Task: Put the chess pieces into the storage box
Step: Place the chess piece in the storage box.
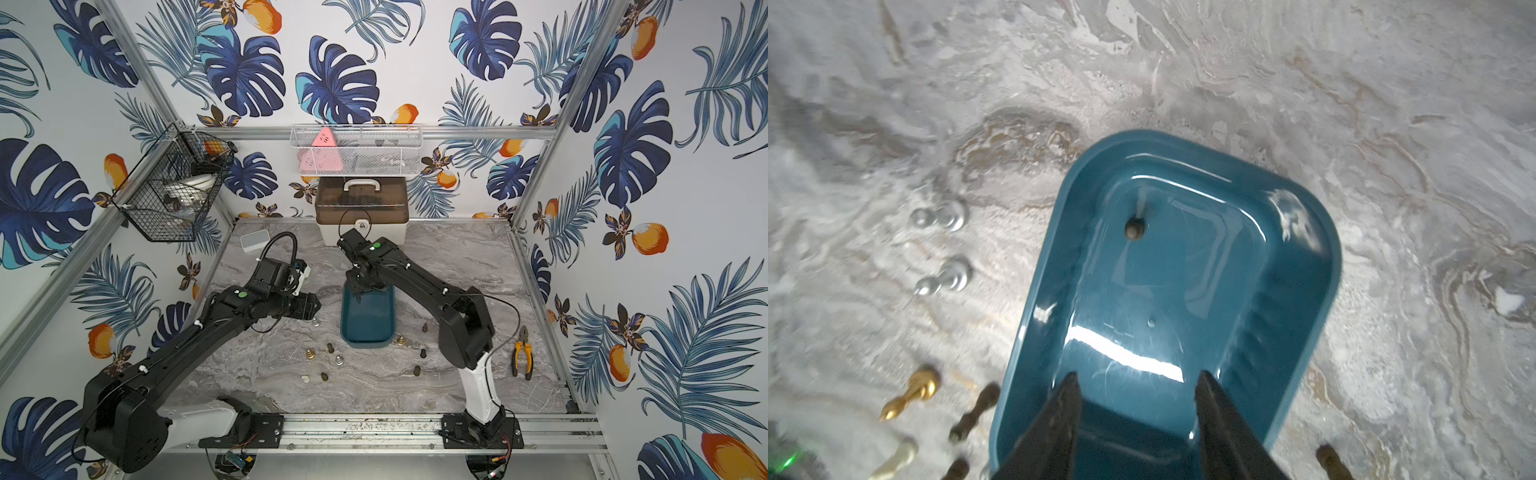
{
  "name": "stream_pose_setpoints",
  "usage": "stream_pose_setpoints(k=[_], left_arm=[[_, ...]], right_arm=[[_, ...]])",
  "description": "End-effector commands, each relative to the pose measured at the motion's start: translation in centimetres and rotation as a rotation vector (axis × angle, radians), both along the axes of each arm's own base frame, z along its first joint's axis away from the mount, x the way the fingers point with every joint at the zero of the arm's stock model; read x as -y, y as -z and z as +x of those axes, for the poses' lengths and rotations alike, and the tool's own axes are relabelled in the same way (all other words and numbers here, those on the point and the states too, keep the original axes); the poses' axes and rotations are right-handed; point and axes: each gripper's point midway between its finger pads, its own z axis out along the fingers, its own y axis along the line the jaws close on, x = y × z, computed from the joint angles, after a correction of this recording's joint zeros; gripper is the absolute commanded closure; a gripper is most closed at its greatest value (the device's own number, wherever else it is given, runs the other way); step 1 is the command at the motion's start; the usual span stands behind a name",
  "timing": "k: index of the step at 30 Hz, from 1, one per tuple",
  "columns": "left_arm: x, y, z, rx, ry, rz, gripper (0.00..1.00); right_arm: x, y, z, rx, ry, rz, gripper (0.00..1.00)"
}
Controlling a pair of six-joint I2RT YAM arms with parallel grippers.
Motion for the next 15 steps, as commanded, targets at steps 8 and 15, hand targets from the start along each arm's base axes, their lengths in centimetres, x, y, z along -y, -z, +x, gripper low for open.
stream_pose_setpoints(k=[8, 15], left_arm=[[-0.6, 2.8, -1.1, -0.174, -0.089, 0.108, 0.48], [-0.1, 5.2, -1.3, -0.234, -0.123, 0.131, 0.5]], right_arm=[[0.1, -2.8, -4.8, 0.308, -0.167, 0.447, 0.45], [-0.2, -1.4, -7.7, 0.415, -0.324, 0.523, 0.45]])
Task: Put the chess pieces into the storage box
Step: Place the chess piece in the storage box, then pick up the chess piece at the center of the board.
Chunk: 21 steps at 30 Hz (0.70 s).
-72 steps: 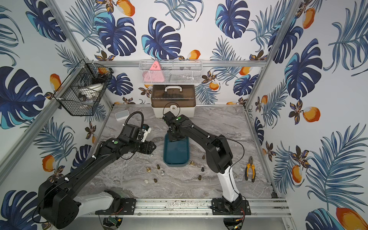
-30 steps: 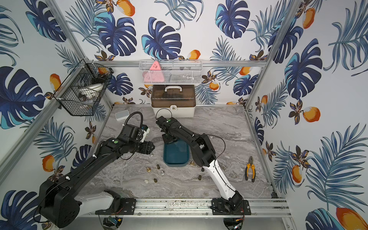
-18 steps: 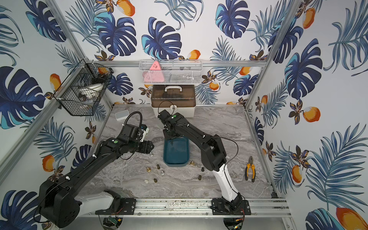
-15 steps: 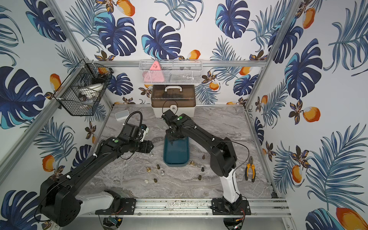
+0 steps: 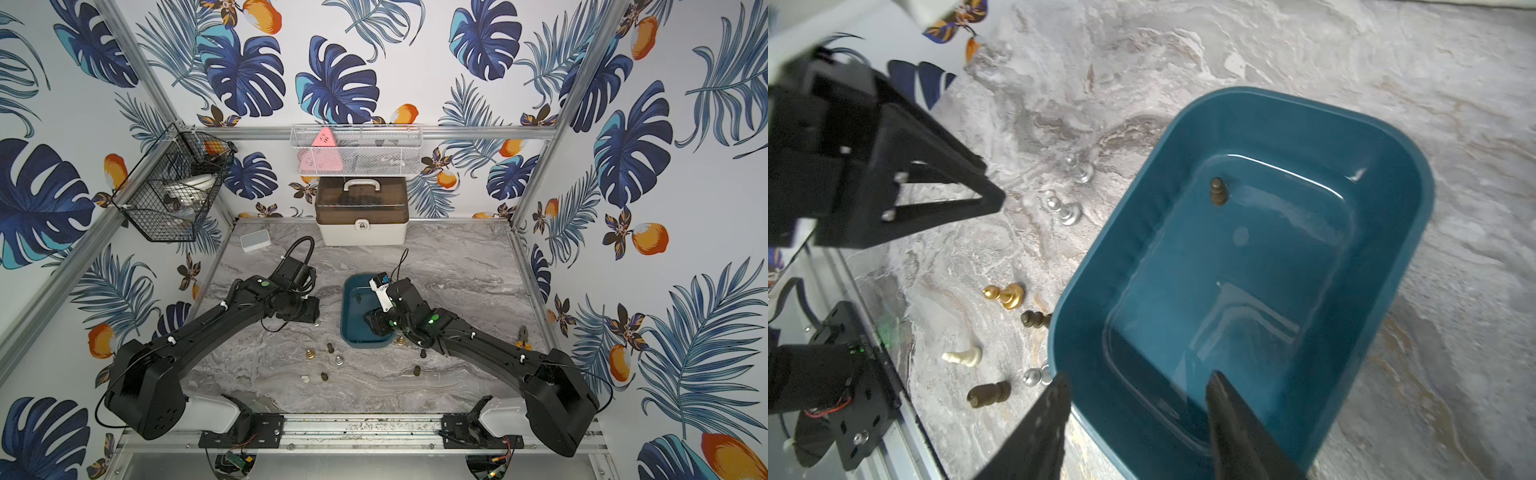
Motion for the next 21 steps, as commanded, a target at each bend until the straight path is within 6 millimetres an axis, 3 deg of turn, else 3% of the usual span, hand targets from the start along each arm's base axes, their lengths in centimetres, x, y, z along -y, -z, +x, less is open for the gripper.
stream_pose_setpoints(k=[1, 13, 21], left_arm=[[-0.1, 1.0, 0.0, -0.027, -0.039, 0.013, 0.53], [-0.1, 4.1, 1.7, -0.058, -0.081, 0.069, 0.56], [-0.1, 5.3, 2.4, -0.061, -0.085, 0.093, 0.59]], right_arm=[[-2.2, -2.9, -0.1, 0.179, -0.109, 0.11, 0.45], [-3.1, -1.8, -4.0, 0.303, -0.269, 0.126, 0.43], [-3.4, -1.4, -4.3, 0.303, -0.289, 0.131, 0.41]])
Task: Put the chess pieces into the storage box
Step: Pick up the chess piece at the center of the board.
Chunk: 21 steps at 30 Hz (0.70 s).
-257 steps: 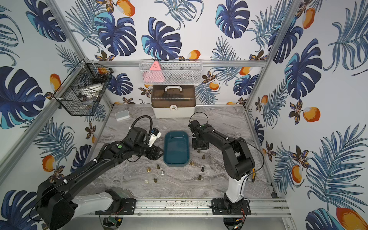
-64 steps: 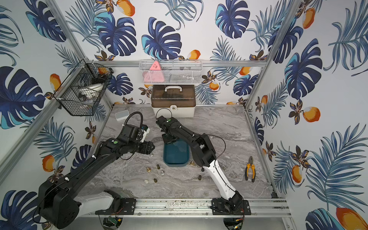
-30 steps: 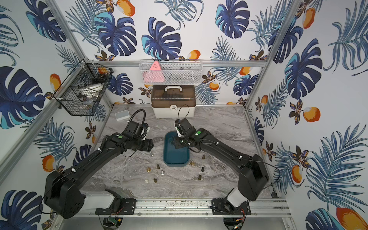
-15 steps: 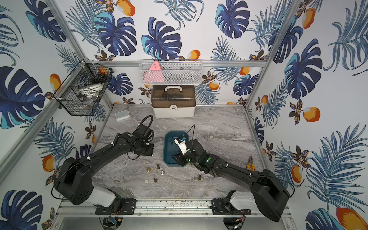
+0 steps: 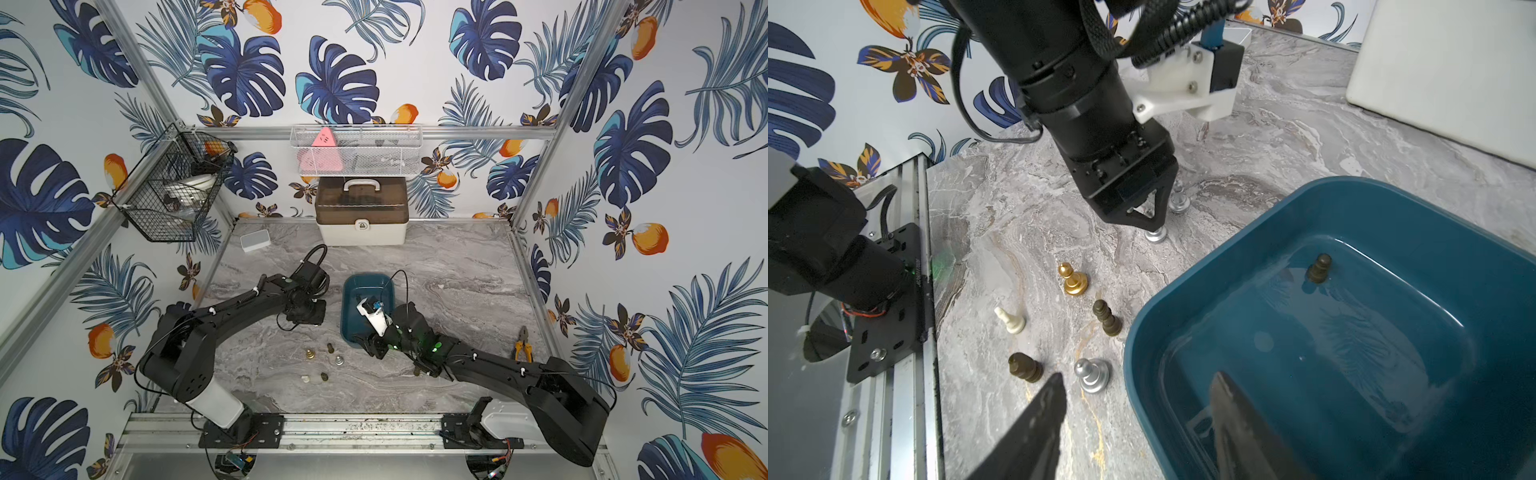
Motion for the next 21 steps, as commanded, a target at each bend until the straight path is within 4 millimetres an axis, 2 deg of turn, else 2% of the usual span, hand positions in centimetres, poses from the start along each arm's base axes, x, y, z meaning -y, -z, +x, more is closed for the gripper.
stream_pose_setpoints(k=[1, 11, 13, 21], left_arm=[[-0.3, 0.0, 0.7, 0.027, -0.016, 0.017, 0.6], [-0.4, 0.6, 1.1, 0.026, -0.024, 0.035, 0.69], [-0.3, 0.7, 1.1, 0.025, -0.021, 0.035, 0.75], [-0.1, 1.1, 1.0, 0.018, -0.021, 0.023, 0.74]], right_arm=[[-0.6, -0.8, -0.1, 0.034, -0.025, 0.033, 0.41], [-1.0, -0.3, -0.4, 0.018, -0.045, 0.027, 0.4], [-1.0, -0.2, -0.4, 0.018, -0.044, 0.025, 0.4], [-1.1, -0.3, -0.5, 0.016, -0.049, 0.028, 0.39]])
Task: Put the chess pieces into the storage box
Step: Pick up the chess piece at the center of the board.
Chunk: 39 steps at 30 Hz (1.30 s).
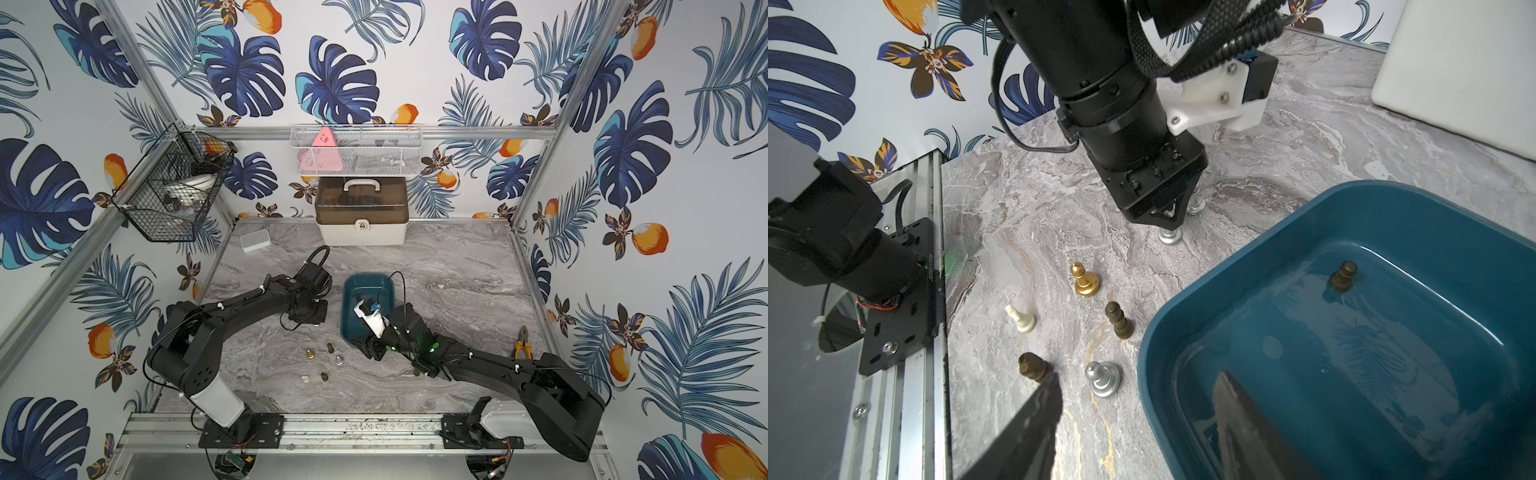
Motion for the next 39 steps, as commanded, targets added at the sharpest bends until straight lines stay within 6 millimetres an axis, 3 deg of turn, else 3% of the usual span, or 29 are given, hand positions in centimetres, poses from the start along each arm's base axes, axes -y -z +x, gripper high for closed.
stream_pose_setpoints(k=[1, 22, 39], left_arm=[[0.05, -0.04, 0.23, 0.011, -0.016, -0.004, 0.74], [-0.71, 0.43, 0.18, 0.002, -0.02, 0.043, 0.69], [-0.09, 0.73, -0.04, 0.004, -0.008, 0.026, 0.77]], right_arm=[[-0.47, -0.72, 0.02, 0.019, -0.016, 0.022, 0.39], [-0.66, -0.61, -0.14, 0.01, -0.027, 0.023, 0.39], [-0.52, -0.8, -0.12, 0.015, -0.019, 0.025, 0.38]])
